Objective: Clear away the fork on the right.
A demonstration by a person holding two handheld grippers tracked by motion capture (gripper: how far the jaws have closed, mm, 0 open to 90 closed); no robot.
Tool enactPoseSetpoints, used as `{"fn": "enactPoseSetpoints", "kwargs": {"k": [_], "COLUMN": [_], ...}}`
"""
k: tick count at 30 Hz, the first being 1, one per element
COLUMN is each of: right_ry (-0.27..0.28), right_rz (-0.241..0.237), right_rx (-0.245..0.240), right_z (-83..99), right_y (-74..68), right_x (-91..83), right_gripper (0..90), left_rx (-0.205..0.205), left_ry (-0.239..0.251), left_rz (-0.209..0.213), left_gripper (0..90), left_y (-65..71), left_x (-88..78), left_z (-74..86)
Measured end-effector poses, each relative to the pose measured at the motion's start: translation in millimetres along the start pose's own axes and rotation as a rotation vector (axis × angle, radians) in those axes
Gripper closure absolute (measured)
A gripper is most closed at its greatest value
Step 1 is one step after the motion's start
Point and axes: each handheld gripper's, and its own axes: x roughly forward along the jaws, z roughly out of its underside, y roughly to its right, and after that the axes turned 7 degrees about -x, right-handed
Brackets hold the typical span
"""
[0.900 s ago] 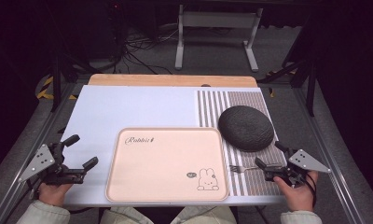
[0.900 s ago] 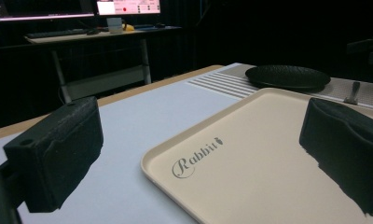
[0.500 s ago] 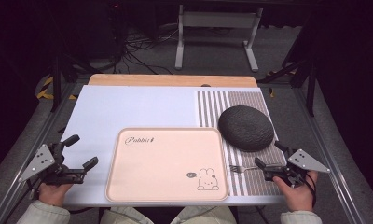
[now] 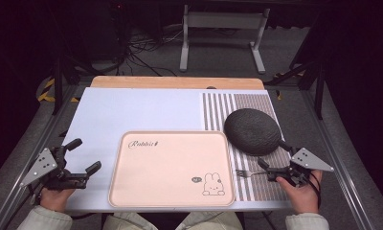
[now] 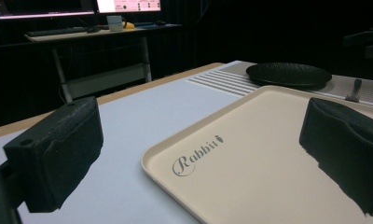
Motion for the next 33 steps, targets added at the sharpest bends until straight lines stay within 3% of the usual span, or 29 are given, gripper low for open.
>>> {"fn": "enactPoseSetpoints", "kwargs": {"k": [9, 12, 19, 22, 33], "right_ry": [0.008, -0.001, -0.020, -0.059, -0.266], "right_rz": [-0.045, -0.066, -0.091, -0.114, -0.203], "right_rx": [-0.006, -0.028, -0.032, -0.051, -0.210], "right_z": [-18.8, -23.1, -29.9, -34.9, -60.0], "right_y": [-4.8, -8.1, -7.9, -7.3, -1.5], "right_x": [22.8, 30.5, 34.2, 34.7, 37.2], "right_gripper": [1.3, 1.4, 2.3, 3.2, 8.2], "left_rx": [-0.001, -0.001, 0.000, 0.002, 0.003], "left_ry": [-0.004, -0.004, -0.004, -0.004, -0.007], "left_rz": [0.001, 0.001, 0.000, 0.000, -0.001], "left_gripper": [0.3, 0.3, 0.3, 0.3, 0.3], "left_y": [-0.7, -0.7, -0.3, -0.3, -0.3], "left_x": [-0.6, -0.7, -0.3, -0.2, 0.0], "left_z": [0.0, 0.0, 0.0, 0.1, 0.2]}}
